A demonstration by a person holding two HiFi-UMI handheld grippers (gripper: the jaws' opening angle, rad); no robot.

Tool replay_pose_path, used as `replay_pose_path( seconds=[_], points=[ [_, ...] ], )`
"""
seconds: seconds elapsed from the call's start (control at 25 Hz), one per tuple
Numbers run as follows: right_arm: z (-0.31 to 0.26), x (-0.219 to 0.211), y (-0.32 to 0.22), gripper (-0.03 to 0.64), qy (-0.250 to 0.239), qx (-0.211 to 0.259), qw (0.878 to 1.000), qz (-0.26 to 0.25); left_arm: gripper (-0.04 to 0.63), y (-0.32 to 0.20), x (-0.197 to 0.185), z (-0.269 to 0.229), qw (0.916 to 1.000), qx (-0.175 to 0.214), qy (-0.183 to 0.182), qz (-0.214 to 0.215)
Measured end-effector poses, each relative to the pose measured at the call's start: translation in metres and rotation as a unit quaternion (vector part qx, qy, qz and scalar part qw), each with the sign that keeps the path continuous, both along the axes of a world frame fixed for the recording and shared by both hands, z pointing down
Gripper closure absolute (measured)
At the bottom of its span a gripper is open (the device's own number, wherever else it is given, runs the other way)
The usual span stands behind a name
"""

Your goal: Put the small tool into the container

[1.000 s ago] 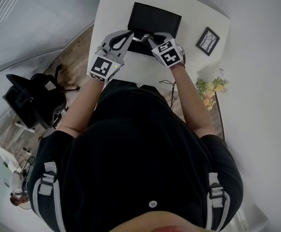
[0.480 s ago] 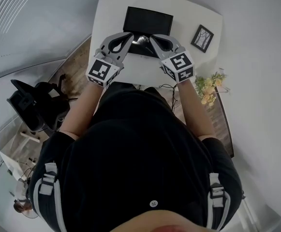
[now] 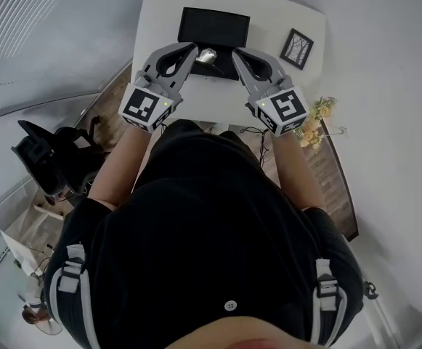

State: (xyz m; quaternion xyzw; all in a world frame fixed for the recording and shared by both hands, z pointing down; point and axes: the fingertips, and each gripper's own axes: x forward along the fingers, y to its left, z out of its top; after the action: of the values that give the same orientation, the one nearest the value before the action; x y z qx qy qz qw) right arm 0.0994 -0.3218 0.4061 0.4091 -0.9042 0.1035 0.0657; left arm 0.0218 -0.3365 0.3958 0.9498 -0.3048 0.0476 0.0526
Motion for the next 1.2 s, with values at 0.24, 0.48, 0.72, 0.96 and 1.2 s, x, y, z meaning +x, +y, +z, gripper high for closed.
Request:
replay_pose_path(
  seconds=[0.24, 0.48, 0.72, 0.96, 1.2],
  points=[
    [-0.04, 0.016, 0.015, 0.606, -0.023, 0.043, 0.999, 0.011, 0.587, 0.013, -0.002, -0.021, 0.9999, 0.011, 0.009, -0.004],
    [-0.06, 0.014, 0.021, 0.606, -0.004, 0.073, 0.997, 0.001, 0.586, 0.018, -0.006, -0.039, 0.9994, 0.031, 0.013, -0.009],
    [-0.066, 0.011, 0.018, 0.606, 0.001, 0.091, 0.996, 0.001, 0.586, 0.015, -0.005, -0.039, 0.9991, 0.037, 0.014, -0.018],
    [-0.067, 0.007, 0.015, 0.606, 0.003, 0.097, 0.995, -0.001, 0.586, 0.012, -0.001, -0.039, 0.9991, 0.035, 0.015, -0.018],
    [-0.064, 0.006, 0.015, 0.606, 0.003, 0.093, 0.996, -0.001, 0.586, 0.013, 0.002, -0.04, 0.9991, 0.037, 0.016, -0.013]
  ],
)
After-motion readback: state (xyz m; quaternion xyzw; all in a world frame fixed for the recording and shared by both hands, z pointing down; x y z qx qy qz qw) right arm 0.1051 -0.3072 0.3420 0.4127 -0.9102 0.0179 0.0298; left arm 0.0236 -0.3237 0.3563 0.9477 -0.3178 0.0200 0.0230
